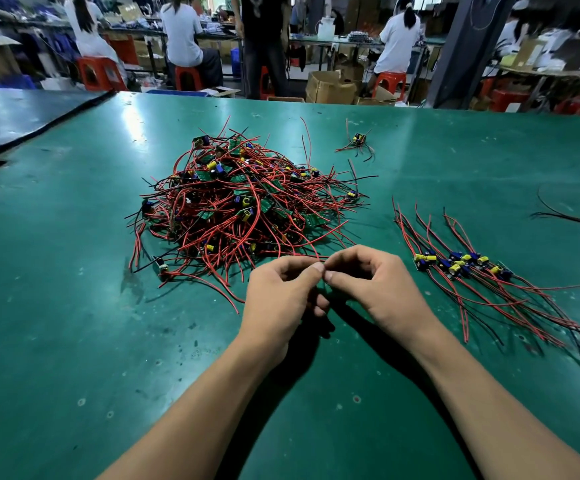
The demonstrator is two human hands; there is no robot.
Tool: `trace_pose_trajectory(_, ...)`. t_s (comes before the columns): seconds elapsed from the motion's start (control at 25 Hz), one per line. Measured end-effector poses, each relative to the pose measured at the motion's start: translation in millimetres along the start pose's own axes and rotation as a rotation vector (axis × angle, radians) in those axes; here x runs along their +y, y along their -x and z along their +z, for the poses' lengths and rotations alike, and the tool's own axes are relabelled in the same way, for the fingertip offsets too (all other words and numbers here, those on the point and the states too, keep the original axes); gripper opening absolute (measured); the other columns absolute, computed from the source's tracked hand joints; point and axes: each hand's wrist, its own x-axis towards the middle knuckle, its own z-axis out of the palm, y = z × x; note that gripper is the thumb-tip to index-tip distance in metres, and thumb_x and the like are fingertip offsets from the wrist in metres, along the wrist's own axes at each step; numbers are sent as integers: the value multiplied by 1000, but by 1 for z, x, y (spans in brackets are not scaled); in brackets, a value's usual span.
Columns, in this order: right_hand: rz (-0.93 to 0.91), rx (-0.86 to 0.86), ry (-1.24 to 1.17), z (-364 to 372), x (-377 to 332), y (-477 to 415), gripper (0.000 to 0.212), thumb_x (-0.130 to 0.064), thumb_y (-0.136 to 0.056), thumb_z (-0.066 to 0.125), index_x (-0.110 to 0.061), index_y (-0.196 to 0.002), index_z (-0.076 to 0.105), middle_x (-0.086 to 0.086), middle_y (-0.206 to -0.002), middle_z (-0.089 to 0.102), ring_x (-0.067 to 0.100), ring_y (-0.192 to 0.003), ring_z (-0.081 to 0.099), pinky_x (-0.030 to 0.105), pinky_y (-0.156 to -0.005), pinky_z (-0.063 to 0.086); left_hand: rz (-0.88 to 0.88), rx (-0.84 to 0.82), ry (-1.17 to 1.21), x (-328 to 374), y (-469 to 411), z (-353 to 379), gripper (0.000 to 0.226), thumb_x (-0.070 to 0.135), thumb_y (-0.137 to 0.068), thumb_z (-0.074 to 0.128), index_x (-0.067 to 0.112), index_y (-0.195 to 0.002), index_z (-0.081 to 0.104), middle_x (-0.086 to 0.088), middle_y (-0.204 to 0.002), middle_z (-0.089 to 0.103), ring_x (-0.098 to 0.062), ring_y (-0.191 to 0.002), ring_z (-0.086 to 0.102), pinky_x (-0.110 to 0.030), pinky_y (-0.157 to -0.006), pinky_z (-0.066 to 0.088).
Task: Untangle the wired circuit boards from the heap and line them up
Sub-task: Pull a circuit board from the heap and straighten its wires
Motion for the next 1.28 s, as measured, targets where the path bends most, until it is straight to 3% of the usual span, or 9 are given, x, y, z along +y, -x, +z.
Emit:
trace_pose_trajectory(0.24, 32, -12, -92, 1, 0, -1, 11, -3, -89, 70, -13, -94, 70, 0, -75, 74, 7, -63, 65, 16, -60, 49, -21, -4, 54, 5, 1, 1, 12, 1, -84, 73, 2, -94, 66, -7, -68, 68, -15, -44, 56, -22, -42, 45)
trace_pose_trajectory(0.44, 108, 172, -115, -1, 3, -7, 10, -20, -94, 68, -17, -85, 67, 1, -60, 64, 11, -47, 50, 24, -47, 41, 74, -109, -105, 8, 10, 3, 10, 2, -79, 76, 11, -83, 73, -7, -75, 73, -12, -51, 56, -20, -45, 43)
trace_pose_trajectory(0.56, 151, 203, -189, -3, 3, -9, 17, -26, -95, 67, -15, -81, 67, 2, -63, 63, 13, -49, 48, 25, -49, 39, 80, -355, -186, 10, 17, 5, 21, -3, -79, 73, 17, -74, 72, -7, -77, 73, -12, -56, 53, -20, -49, 42)
trace_pose_trajectory(0.68, 210, 120, -251, -5, 0, -6, 14, -28, -93, 70, -18, -85, 74, 4, -80, 72, 16, -62, 56, 29, -59, 47, 48, -613, -246, 14, 24, 5, 16, 2, -77, 74, 18, -77, 73, -17, -85, 72, -14, -61, 56, -21, -54, 44)
trace_pose_trajectory(0.76, 204, 67, -210, -7, -2, -4, 9, -24, -90, 73, -17, -96, 73, 5, -87, 71, 8, -58, 56, 20, -56, 48, 25, -711, -280, 17, 24, 3, 14, 4, -77, 73, 18, -78, 72, -10, -85, 73, -14, -66, 57, -25, -63, 44)
trace_pose_trajectory(0.88, 220, -15, -222, -5, -5, -1, 29, -12, -85, 77, -12, -113, 65, 7, -87, 64, 5, -48, 51, 17, -47, 44, -23, -785, -276, 21, 22, 0, 16, 1, -74, 72, 17, -76, 72, -5, -80, 73, -10, -67, 59, -31, -71, 44)
trace_pose_trajectory(1.04, 179, 44, 213, -7, -5, 0, 43, -15, -75, 84, -22, -112, 63, -3, -89, 59, 2, -53, 47, 21, -60, 44, -44, -846, -270, 22, 20, -5, 19, -4, -77, 71, 16, -78, 72, -4, -79, 73, -11, -68, 61, -27, -72, 47)
trace_pose_trajectory(1.16, 179, 7, 327, -10, -6, -3, 43, -12, -75, 79, -24, -114, 63, -4, -85, 64, 1, -55, 48, 20, -58, 40, -71, -780, -188, 23, 18, -6, 8, 5, -84, 69, 12, -80, 70, -9, -76, 71, -15, -66, 63, -25, -68, 49)
trace_pose_trajectory(1.28, 132, 3, 362, -10, -4, -1, 42, -17, -77, 81, -25, -114, 63, 0, -95, 67, 1, -56, 45, 22, -59, 37, -181, -454, -20, 20, 10, -5, 17, 15, -90, 65, 12, -74, 66, -11, -59, 63, -19, -53, 60, -23, -53, 46)
